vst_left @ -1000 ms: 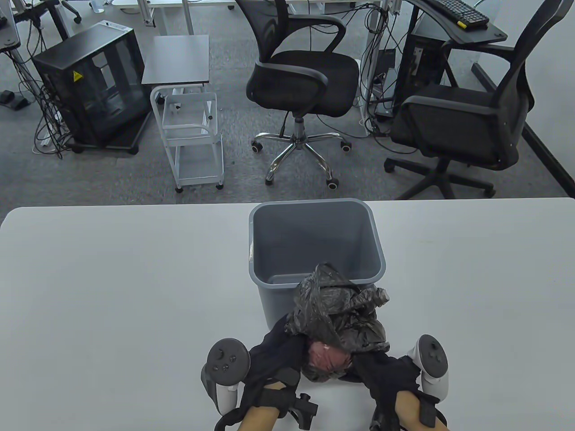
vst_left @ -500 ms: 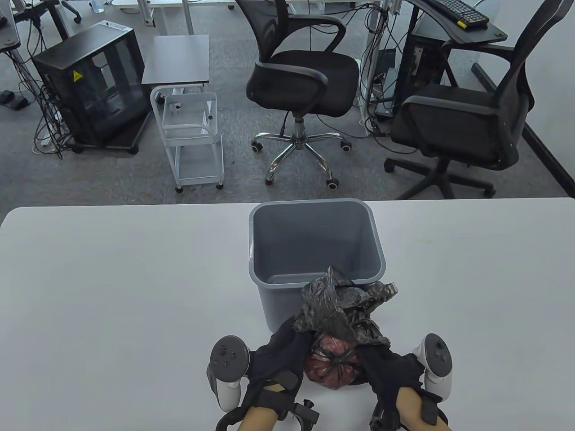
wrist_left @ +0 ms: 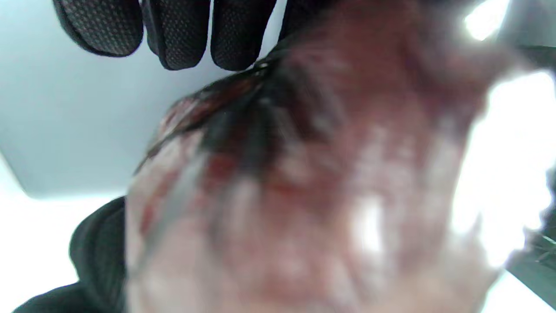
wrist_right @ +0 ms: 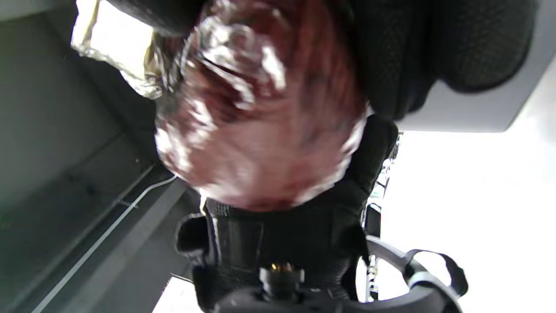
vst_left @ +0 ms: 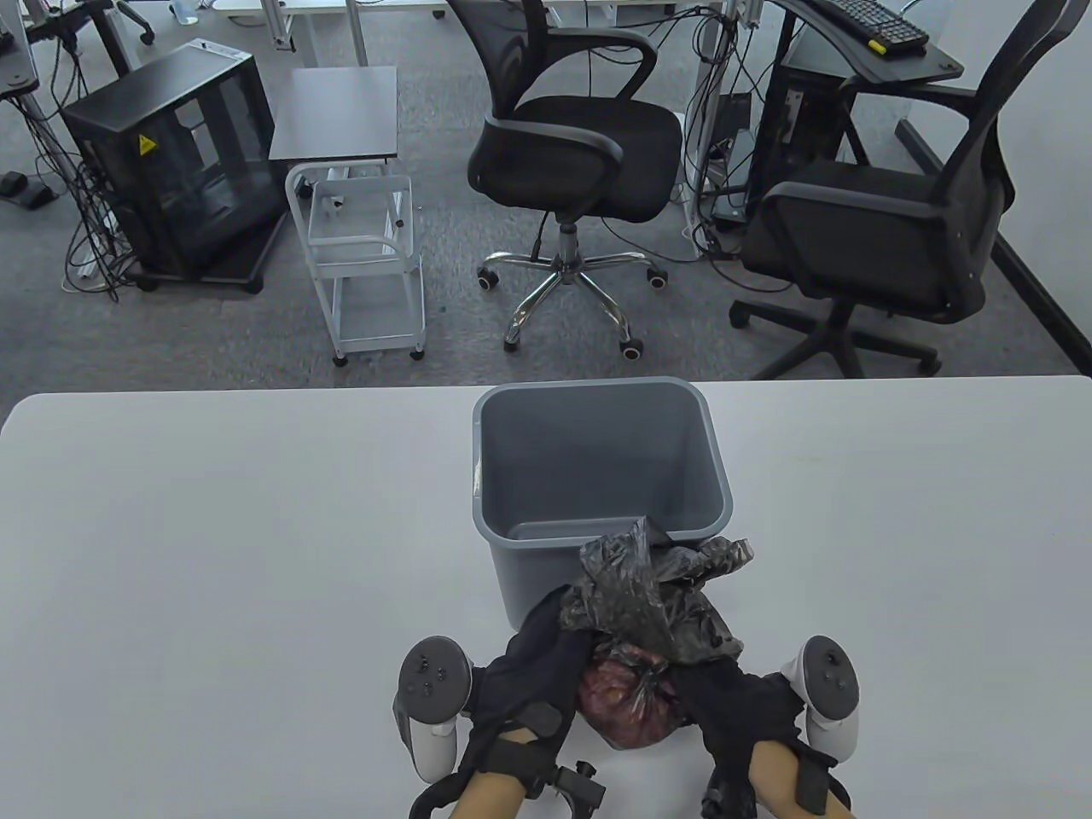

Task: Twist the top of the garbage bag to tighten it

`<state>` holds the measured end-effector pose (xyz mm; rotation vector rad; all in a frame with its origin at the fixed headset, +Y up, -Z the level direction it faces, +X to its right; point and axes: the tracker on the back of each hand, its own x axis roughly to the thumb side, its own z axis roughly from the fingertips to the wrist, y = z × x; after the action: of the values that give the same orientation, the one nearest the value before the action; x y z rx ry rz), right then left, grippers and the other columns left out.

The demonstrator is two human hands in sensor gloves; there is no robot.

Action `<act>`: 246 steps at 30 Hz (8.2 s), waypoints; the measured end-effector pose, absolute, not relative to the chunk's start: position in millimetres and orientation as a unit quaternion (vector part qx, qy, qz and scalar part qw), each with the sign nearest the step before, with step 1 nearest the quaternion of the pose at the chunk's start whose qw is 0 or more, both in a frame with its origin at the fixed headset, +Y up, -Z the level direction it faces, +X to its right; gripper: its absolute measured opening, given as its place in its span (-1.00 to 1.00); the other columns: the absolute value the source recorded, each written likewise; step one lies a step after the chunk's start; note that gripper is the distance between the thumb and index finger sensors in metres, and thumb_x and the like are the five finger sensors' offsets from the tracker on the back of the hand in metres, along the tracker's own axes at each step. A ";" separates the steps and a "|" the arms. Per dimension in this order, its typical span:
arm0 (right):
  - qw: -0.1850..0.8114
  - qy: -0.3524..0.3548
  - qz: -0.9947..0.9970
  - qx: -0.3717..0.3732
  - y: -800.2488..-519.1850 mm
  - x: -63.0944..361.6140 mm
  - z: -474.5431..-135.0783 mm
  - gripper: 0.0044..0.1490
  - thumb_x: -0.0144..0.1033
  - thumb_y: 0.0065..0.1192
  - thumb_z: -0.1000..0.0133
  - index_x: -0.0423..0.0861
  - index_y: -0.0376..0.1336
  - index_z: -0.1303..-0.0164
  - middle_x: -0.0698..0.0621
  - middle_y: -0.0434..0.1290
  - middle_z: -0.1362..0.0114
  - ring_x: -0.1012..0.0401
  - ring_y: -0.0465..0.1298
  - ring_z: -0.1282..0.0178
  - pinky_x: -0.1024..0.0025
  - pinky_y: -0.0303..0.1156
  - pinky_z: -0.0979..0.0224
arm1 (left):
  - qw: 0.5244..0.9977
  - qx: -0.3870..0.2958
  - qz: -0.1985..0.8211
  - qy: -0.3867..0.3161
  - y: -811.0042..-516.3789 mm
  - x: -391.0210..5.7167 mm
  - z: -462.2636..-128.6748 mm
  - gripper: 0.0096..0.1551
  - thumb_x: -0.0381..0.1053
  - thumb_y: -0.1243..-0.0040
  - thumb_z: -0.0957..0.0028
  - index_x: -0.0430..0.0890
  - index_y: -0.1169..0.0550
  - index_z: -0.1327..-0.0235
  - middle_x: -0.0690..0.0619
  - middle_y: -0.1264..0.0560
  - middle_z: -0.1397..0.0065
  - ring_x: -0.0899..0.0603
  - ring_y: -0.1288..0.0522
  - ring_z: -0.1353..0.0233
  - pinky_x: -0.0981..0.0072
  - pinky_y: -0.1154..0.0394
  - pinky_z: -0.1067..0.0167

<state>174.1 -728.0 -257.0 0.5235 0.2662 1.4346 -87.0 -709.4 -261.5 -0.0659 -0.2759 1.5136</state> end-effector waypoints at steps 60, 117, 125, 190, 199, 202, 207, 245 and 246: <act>0.738 0.122 0.613 0.254 -727.1 165.9 -253.7 0.18 0.29 -0.01 -0.22 -0.39 -0.30 -0.54 -0.57 0.12 -0.39 -0.28 0.57 -0.08 -0.21 0.51 -0.08 | 0.659 -0.037 0.739 -0.132 -709.2 -93.8 -266.0 -0.43 0.30 -0.11 -0.13 0.21 -0.49 -0.42 -0.02 -0.39 -0.56 -0.30 -0.48 -0.43 -0.20 -0.56 -0.10; 0.709 0.124 0.644 0.260 -731.3 166.0 -254.0 0.29 0.39 0.03 -0.19 -0.32 -0.39 -0.57 -0.57 -0.09 -0.48 -0.40 0.32 -0.32 -0.37 0.30 -0.27 | 0.720 -0.006 0.687 -0.101 -705.3 -95.7 -262.1 -0.47 0.27 -0.14 -0.11 0.15 -0.54 -0.32 -0.03 -0.49 -0.45 -0.29 -0.58 -0.32 -0.15 -0.63 0.06; 0.680 0.094 0.671 0.282 -723.3 166.9 -255.0 0.27 0.32 0.08 -0.21 -0.31 -0.41 -0.57 -0.53 -0.10 -0.51 -0.36 0.31 -0.36 -0.36 0.26 -0.32 | 0.713 -0.005 0.693 -0.106 -706.7 -97.1 -262.5 -0.47 0.31 -0.12 -0.11 0.19 -0.54 -0.32 0.00 -0.44 -0.50 -0.27 -0.50 -0.39 -0.13 -0.58 -0.04; 0.683 0.121 0.652 0.307 -722.2 158.4 -249.8 0.37 0.36 0.18 -0.17 -0.24 -0.48 -0.57 -0.46 -0.34 -0.54 -0.46 0.02 -0.47 -0.47 0.08 -0.37 | 0.692 0.083 0.711 -0.088 -707.9 -99.2 -258.4 -0.48 0.26 -0.12 -0.10 0.08 -0.53 -0.26 -0.04 -0.51 -0.40 -0.21 -0.66 -0.22 -0.03 -0.68 0.11; 0.732 0.107 0.633 0.228 -727.5 168.6 -253.3 0.10 0.12 0.06 -0.25 -0.36 -0.33 -0.54 -0.54 0.06 -0.44 -0.25 0.58 -0.07 -0.10 0.57 -0.08 | 0.658 0.012 0.740 -0.138 -711.0 -88.3 -261.3 -0.44 0.30 -0.11 -0.11 0.14 -0.49 -0.33 0.01 -0.40 -0.52 -0.28 -0.42 -0.46 -0.24 -0.45 -0.24; 0.729 0.125 0.633 0.230 -730.3 166.6 -253.2 0.10 0.14 0.03 -0.25 -0.39 -0.30 -0.53 -0.55 0.12 -0.40 -0.20 0.64 0.01 -0.06 0.61 0.00 | 0.668 0.025 0.733 -0.127 -709.3 -89.8 -260.7 -0.47 0.28 -0.14 -0.10 0.11 -0.49 -0.28 0.01 -0.45 -0.48 -0.26 -0.56 -0.36 -0.16 -0.60 -0.09; 0.700 0.118 0.644 0.285 -726.4 158.0 -249.8 0.28 0.34 0.11 -0.21 -0.27 -0.42 -0.58 -0.50 -0.19 -0.53 -0.43 0.22 -0.39 -0.38 0.26 -0.29 | 0.695 0.073 0.711 -0.077 -708.1 -100.1 -258.7 -0.48 0.26 -0.15 -0.10 0.07 -0.49 -0.25 -0.03 -0.47 -0.42 -0.19 -0.68 -0.20 -0.01 -0.71 0.13; 0.704 0.145 0.637 0.279 -732.4 154.0 -248.3 0.23 0.36 0.01 -0.21 -0.36 -0.26 -0.59 -0.52 0.00 -0.50 -0.42 0.33 -0.32 -0.38 0.30 -0.26 | 0.705 0.059 0.700 -0.094 -702.7 -99.1 -259.0 -0.47 0.27 -0.14 -0.11 0.11 -0.43 -0.30 0.04 -0.42 -0.49 -0.19 -0.59 -0.33 -0.13 -0.62 -0.03; 0.700 0.138 0.638 0.290 -731.0 153.1 -248.1 0.27 0.39 0.05 -0.19 -0.30 -0.35 -0.60 -0.51 -0.13 -0.54 -0.44 0.21 -0.40 -0.42 0.22 -0.31 | 0.707 0.063 0.699 -0.092 -702.5 -100.0 -258.8 -0.47 0.26 -0.14 -0.11 0.11 -0.43 -0.30 0.03 -0.42 -0.48 -0.19 -0.59 -0.32 -0.11 -0.63 -0.01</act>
<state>153.1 -731.0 -248.1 0.6458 0.3083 1.4205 -100.0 -702.5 -258.8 0.1389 -0.2034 1.5526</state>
